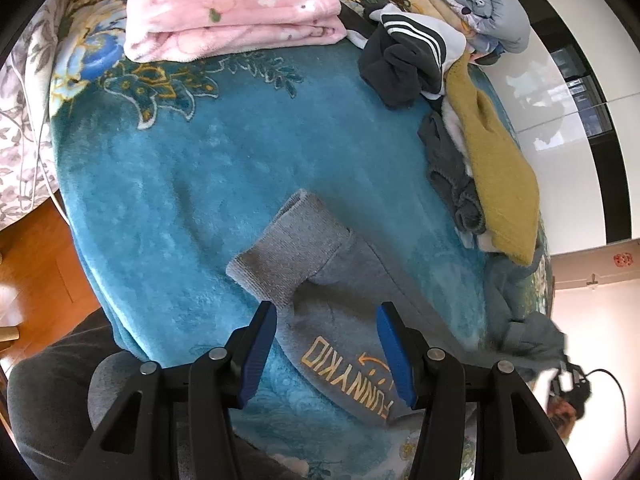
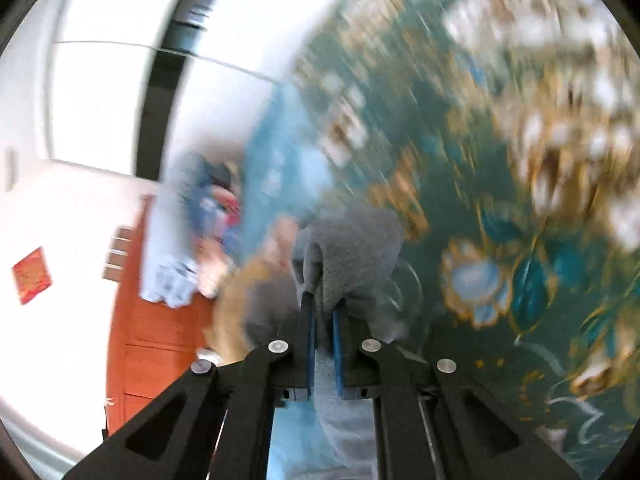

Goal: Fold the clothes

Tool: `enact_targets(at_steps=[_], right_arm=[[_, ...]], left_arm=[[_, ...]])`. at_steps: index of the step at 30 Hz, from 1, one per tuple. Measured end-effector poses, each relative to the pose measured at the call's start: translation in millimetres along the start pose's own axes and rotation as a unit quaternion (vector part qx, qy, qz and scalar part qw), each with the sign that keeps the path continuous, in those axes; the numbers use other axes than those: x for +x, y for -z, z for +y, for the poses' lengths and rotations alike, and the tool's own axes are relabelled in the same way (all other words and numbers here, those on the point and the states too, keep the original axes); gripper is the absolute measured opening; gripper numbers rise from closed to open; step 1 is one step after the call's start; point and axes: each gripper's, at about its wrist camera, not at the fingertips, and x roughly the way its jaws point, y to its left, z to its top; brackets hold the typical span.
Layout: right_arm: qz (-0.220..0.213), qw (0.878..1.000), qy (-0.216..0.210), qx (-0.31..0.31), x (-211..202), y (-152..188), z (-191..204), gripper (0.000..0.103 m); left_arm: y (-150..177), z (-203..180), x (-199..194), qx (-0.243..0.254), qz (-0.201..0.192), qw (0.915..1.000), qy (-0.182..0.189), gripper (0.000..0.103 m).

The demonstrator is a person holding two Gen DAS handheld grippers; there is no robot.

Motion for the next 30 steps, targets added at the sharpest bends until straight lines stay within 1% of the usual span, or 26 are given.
enact_targets(at_steps=[2,3,4,6,7,8,10,11,13,14,16,18,19,21,23,24,25,26,27,29,30], right_arm=[[-0.025,0.997,0.026,-0.071,-36,2,38,0.007],[-0.032,0.992,0.043,-0.114,-47,12,60,0.007],[-0.037,0.984,0.061,-0.162,-58,24,83,0.007],[-0.025,0.970,0.081,-0.227,-58,54,112,0.007],[-0.001,0.963,0.089,-0.255,-41,74,124,0.007],[0.024,0.958,0.092,-0.271,-23,90,130,0.008],[0.087,0.956,0.086,-0.267,24,121,128,0.008],[0.122,0.956,0.079,-0.256,52,139,123,0.008],[0.171,0.951,0.085,-0.242,100,174,115,0.008],[0.194,0.946,0.096,-0.239,125,192,112,0.008],[0.230,0.936,0.119,-0.239,159,218,105,0.008],[0.246,0.925,0.139,-0.254,176,234,105,0.011],[0.253,0.919,0.145,-0.265,180,239,106,0.012],[0.267,0.914,0.132,-0.277,176,239,110,0.019],[0.269,0.916,0.089,-0.285,155,227,118,0.035],[0.261,0.917,0.074,-0.292,142,220,122,0.039],[0.241,0.919,0.066,-0.305,123,208,125,0.044],[0.220,0.920,0.068,-0.316,105,194,125,0.045],[0.197,0.923,0.079,-0.321,84,177,120,0.047],[0.166,0.931,0.109,-0.306,48,146,98,0.053],[0.158,0.936,0.122,-0.290,32,133,81,0.053]], left_arm=[[1,2,1,0.001,0.003,1.0000,0.001,0.056],[2,3,2,0.001,0.004,1.0000,0.001,0.056],[3,4,2,0.000,0.005,1.0000,0.002,0.056],[4,5,4,-0.004,0.009,0.9999,0.006,0.056],[6,5,4,-0.003,0.011,0.9999,0.007,0.056],[7,4,4,0.000,0.014,0.9999,0.007,0.056],[9,2,-1,0.008,0.010,0.9999,0.009,0.056],[10,1,-4,0.010,0.007,0.9999,0.010,0.056],[10,2,-9,0.009,0.001,0.9999,0.012,0.056],[10,2,-10,0.008,-0.002,0.9999,0.012,0.056],[10,5,-11,0.005,-0.005,0.9999,0.009,0.056],[10,11,-7,-0.002,-0.006,1.0000,0.001,0.056],[9,13,-5,-0.006,-0.007,1.0000,-0.003,0.056],[8,20,2,-0.017,-0.004,0.9998,-0.009,0.059],[7,27,12,-0.031,0.003,0.9994,-0.014,0.061],[6,31,17,-0.038,0.007,0.9991,-0.016,0.060],[5,35,23,-0.045,0.011,0.9988,-0.018,0.061],[4,39,28,-0.052,0.015,0.9983,-0.020,0.061],[2,42,34,-0.063,0.018,0.9977,-0.016,0.061],[1,46,46,-0.078,0.027,0.9966,-0.008,0.060],[0,48,52,-0.086,0.034,0.9957,-0.005,0.060]])
